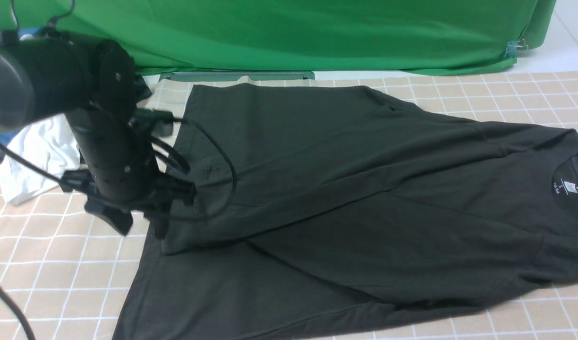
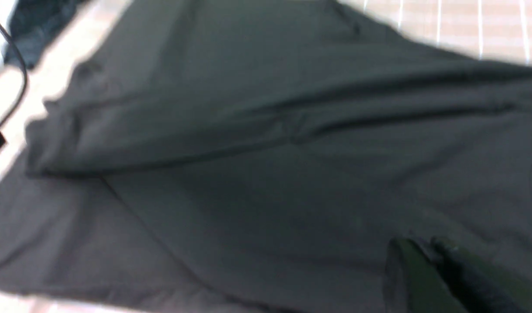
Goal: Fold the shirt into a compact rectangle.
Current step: 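Grasp the near edge of the shirt at its hem and shoulder corners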
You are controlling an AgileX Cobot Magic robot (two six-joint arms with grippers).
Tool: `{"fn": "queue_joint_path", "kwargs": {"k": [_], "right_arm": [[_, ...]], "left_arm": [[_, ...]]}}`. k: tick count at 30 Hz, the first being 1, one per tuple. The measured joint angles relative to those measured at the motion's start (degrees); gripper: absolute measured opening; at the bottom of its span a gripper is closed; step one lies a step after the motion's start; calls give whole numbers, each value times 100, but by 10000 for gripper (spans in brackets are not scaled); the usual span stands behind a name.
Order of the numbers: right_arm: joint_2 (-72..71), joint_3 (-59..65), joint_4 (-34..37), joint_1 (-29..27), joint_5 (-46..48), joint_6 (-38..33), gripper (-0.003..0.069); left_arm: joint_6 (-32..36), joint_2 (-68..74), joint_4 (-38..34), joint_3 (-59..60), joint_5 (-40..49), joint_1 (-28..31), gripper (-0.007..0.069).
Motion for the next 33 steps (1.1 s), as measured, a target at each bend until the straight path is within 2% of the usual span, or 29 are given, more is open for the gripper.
{"fn": "queue_joint_path", "kwargs": {"k": [5,10,17,22,28,33], "right_arm": [[439,-18,6,0,284,0,90],[579,-18,6,0,293,-4,90],[591,-18,6,0,198,-107,90],[591,-18,6,0,98,-133,90],[591,-18,6,0,83,-133,91],[591,-18,6,0,83,-133,91]], "left_arm": [[-69,-418,-217,807,-60,-454,288],[-219,-736,-202,1596,-157,-523,287],[-897,-1088,54,2545,-867,-527,295],[-1021,-1106,81,2777,-1499,-527,362],[-1840,-1131,560,2980,-1857,-530,485],[-1959,-1206,467,3210,-2167,-530,504]]}}
